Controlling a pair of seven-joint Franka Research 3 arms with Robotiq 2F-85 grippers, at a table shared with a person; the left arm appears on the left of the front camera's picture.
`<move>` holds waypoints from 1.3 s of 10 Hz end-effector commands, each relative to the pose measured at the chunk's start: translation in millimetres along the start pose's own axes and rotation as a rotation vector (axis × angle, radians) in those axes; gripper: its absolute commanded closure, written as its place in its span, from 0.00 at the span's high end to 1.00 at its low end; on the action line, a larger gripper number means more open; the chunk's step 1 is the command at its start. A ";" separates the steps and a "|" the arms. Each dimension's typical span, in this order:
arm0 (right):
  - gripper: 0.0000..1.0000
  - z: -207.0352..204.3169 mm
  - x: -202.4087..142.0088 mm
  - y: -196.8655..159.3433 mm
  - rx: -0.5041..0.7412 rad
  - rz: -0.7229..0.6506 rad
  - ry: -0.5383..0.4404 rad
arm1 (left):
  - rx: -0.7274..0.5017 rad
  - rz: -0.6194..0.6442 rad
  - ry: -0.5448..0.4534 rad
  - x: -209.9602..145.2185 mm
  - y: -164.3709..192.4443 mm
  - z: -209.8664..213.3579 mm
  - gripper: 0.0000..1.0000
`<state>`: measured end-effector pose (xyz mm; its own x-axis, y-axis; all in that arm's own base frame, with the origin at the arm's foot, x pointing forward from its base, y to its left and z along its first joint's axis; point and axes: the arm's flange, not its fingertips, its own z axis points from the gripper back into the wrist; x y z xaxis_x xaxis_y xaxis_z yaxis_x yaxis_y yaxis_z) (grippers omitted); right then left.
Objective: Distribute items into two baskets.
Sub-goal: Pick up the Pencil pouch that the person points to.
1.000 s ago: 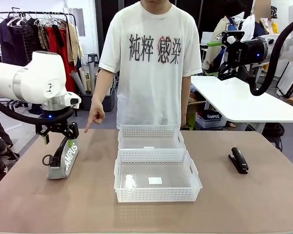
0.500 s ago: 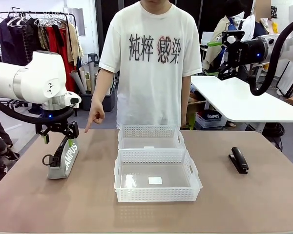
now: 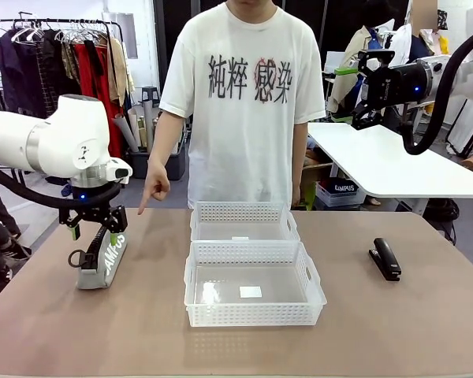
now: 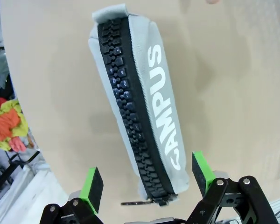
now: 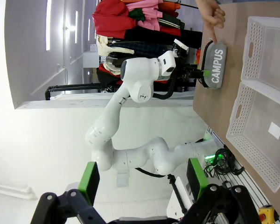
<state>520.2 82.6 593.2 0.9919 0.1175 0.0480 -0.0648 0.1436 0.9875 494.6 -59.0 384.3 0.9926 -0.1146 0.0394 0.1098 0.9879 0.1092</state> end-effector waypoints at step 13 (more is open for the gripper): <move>1.00 0.8 -0.9 2.6 -0.013 0.006 0.010 | -0.074 0.031 0.005 6.7 8.4 2.5 0.00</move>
<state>520.2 82.6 593.2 0.9919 0.1175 0.0480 -0.0648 0.1436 0.9875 503.6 -54.9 382.8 0.9963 -0.0712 0.0487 0.0684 0.9960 0.0567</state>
